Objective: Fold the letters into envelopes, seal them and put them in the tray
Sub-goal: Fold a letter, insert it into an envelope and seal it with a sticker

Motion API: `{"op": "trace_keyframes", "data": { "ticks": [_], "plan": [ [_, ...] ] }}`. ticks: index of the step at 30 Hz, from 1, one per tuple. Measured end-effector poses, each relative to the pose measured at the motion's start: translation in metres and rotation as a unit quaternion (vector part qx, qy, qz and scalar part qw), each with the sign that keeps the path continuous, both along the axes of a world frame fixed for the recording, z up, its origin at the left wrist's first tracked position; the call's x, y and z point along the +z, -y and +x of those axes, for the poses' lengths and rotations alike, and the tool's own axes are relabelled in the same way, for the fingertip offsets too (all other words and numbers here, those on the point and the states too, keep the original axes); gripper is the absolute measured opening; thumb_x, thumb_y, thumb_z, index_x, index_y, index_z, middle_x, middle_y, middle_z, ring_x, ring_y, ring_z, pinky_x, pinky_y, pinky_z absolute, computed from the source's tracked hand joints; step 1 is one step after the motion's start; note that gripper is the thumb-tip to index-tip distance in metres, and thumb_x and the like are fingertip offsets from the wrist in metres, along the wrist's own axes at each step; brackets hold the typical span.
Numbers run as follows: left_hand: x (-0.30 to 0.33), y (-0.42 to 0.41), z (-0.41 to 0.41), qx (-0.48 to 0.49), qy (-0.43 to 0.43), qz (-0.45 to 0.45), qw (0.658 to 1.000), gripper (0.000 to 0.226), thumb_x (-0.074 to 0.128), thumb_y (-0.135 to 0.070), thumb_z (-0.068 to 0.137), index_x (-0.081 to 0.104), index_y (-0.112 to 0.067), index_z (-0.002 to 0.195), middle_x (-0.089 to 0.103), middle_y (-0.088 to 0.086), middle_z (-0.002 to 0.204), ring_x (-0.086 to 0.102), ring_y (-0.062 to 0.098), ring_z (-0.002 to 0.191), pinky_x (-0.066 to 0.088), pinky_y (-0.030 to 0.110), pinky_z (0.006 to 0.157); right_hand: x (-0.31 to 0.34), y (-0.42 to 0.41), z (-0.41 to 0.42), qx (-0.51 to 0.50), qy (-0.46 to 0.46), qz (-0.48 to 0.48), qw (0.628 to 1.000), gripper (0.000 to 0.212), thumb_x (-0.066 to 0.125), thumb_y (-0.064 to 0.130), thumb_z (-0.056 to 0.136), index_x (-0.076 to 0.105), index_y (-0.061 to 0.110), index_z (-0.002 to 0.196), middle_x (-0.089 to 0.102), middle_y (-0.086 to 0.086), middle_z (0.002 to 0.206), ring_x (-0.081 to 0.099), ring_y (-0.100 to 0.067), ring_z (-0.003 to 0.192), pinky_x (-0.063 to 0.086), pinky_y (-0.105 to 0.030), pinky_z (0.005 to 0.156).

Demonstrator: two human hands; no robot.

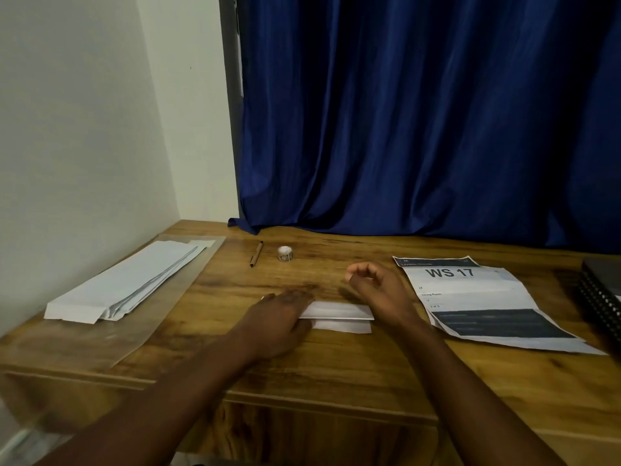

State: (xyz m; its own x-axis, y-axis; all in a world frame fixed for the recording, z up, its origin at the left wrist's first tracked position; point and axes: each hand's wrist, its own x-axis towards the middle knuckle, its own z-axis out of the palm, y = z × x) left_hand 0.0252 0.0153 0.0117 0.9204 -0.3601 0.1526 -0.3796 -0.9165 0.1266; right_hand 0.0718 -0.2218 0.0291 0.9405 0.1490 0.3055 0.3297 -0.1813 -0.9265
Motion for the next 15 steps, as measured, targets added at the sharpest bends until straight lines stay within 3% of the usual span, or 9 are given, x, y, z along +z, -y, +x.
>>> {"op": "trace_keyframes", "data": {
  "ticks": [2,4,6,8,10,12,15],
  "plan": [
    [-0.003,0.000,-0.002,0.001,-0.045,0.027,0.999,0.071,0.030,-0.061,0.103,0.016,-0.025,0.162,0.016,0.000,0.169,0.012,0.019,0.156,0.014,0.046,0.126,-0.005,-0.004,0.000,-0.015,0.035,-0.111,0.993,0.025,0.068,0.049,0.090,0.071,0.033,0.109,0.071,0.015,0.111,0.064,-0.005,0.107,0.054,-0.031,0.089],
    [-0.006,0.002,-0.004,0.004,-0.062,0.036,0.997,0.077,0.020,-0.067,0.101,0.006,-0.025,0.163,0.002,-0.002,0.171,-0.002,0.017,0.157,0.002,0.047,0.126,-0.007,-0.007,-0.001,-0.019,0.102,-0.255,0.961,0.039,0.056,0.061,0.092,0.066,0.035,0.120,0.065,0.015,0.124,0.058,-0.006,0.116,0.051,-0.038,0.098],
    [-0.007,0.004,-0.005,0.012,-0.056,0.028,0.998,0.074,0.015,-0.065,0.102,0.004,-0.025,0.163,-0.002,-0.003,0.171,-0.008,0.016,0.157,-0.004,0.049,0.125,-0.007,-0.016,-0.005,-0.020,0.179,-0.384,0.906,0.041,0.047,0.055,0.100,0.060,0.034,0.133,0.059,0.011,0.138,0.049,-0.010,0.131,0.040,-0.043,0.112],
    [-0.008,0.007,-0.007,0.021,-0.046,0.022,0.998,0.067,0.017,-0.056,0.106,0.004,-0.024,0.163,-0.003,-0.003,0.171,-0.009,0.017,0.157,-0.004,0.051,0.125,-0.006,-0.033,-0.018,-0.003,0.228,-0.458,0.859,0.047,0.038,0.047,0.106,0.048,0.030,0.148,0.046,0.007,0.156,0.034,-0.012,0.147,0.020,-0.042,0.125],
    [-0.009,0.008,-0.007,0.022,-0.041,0.022,0.999,0.062,0.021,-0.047,0.108,0.002,-0.024,0.163,-0.002,-0.002,0.171,-0.008,0.018,0.157,-0.001,0.054,0.126,-0.010,-0.049,-0.032,0.044,0.199,-0.486,0.850,0.056,0.028,0.047,0.108,0.028,0.025,0.160,0.025,0.004,0.168,0.016,-0.011,0.156,0.006,-0.041,0.128],
    [-0.010,0.008,-0.007,0.022,-0.033,0.031,0.999,0.062,0.023,-0.042,0.108,0.000,-0.023,0.163,0.000,-0.001,0.171,-0.005,0.020,0.157,0.003,0.054,0.126,-0.019,-0.054,-0.037,0.094,0.127,-0.492,0.856,0.062,0.022,0.051,0.108,0.012,0.025,0.164,0.010,0.005,0.171,0.004,-0.008,0.157,0.004,-0.043,0.129],
    [-0.010,0.007,-0.006,0.033,-0.037,0.037,0.998,0.063,0.023,-0.043,0.108,0.001,-0.021,0.163,0.003,0.000,0.171,-0.003,0.019,0.157,0.002,0.051,0.126,-0.022,-0.046,-0.032,0.117,0.066,-0.506,0.852,0.072,0.018,0.064,0.104,0.006,0.026,0.164,0.004,0.007,0.172,0.001,-0.008,0.157,0.003,-0.041,0.128]
  ]
}}
